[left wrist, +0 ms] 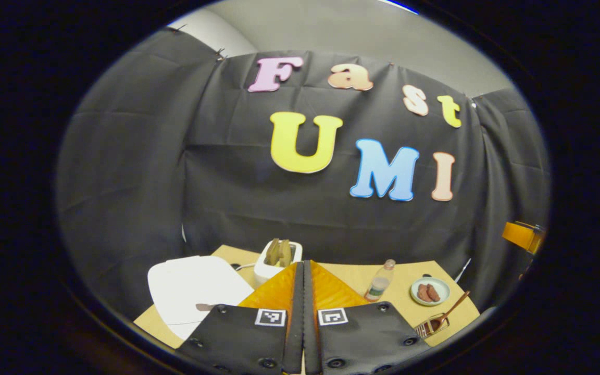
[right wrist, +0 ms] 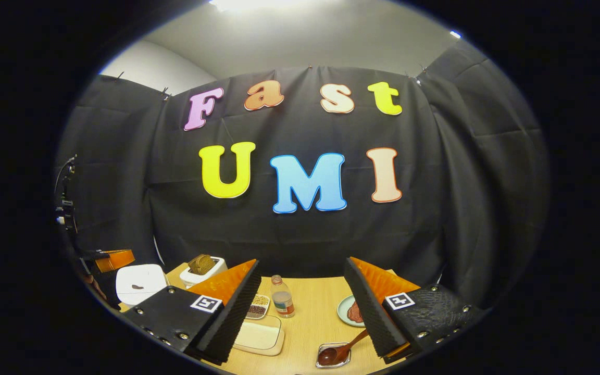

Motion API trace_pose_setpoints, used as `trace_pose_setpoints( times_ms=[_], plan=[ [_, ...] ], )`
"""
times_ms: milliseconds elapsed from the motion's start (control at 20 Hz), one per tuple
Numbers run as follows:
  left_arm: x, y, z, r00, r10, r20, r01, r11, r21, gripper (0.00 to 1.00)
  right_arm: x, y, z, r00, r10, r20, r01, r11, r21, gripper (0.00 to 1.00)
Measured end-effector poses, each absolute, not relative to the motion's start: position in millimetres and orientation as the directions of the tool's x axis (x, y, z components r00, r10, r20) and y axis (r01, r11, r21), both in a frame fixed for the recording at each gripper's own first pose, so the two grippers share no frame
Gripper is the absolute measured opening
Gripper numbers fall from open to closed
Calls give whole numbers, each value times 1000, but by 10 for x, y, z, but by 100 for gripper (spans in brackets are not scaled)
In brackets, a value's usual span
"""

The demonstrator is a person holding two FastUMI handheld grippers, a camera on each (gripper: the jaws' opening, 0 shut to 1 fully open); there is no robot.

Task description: Close the left gripper, press the button to open the rice cooker; take a wooden spoon from the chopstick holder with the right hand, scoop a spoonful of rice and pour it into the rice cooker, then put the wooden spoon back into the chopstick holder.

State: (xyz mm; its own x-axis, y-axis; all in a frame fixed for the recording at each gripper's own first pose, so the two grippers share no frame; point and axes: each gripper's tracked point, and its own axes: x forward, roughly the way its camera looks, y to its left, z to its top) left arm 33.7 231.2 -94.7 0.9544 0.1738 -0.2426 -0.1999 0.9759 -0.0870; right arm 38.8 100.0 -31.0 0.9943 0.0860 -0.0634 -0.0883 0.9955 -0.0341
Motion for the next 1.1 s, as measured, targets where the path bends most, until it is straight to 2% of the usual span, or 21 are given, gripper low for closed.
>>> trace_pose_setpoints(
  times_ms=[50, 250, 300, 400, 800, 850, 900, 1100],
  plan=[
    [307, 2471, -1079, 939, 190, -287, -226, 970, -94, 11, 378, 1017, -342, 993, 91, -71, -93, 995, -33, 98],
    [177, 3022, -1548, 876, 215, -432, -304, 941, -148, 8, 362, 1038, -460, 990, 97, -100, -101, 994, -33, 94],
    [161, 3153, -1652, 859, 221, -462, -325, 932, -161, 8, 367, 1046, -496, 989, 98, -111, -102, 994, -31, 98],
    [158, 3399, -1836, 826, 249, -505, -369, 917, -152, 8, 371, 1058, -563, 987, 98, -129, -102, 995, -21, 98],
    [416, 3671, -2397, 760, 229, -609, -383, 914, -135, 8, 395, 1098, -605, 985, 99, -143, -106, 993, -42, 98],
    [416, 3686, -2499, 745, 233, -625, -392, 911, -127, 6, 404, 1054, -606, 986, 84, -144, -92, 994, -52, 98],
    [361, 3664, -2553, 730, 228, -644, -393, 911, -123, 8, 409, 1021, -586, 987, 77, -142, -86, 995, -58, 98],
    [414, 3709, -2502, 738, 251, -627, -394, 914, -97, 8, 403, 953, -566, 989, 65, -136, -73, 996, -53, 98]
  ],
)
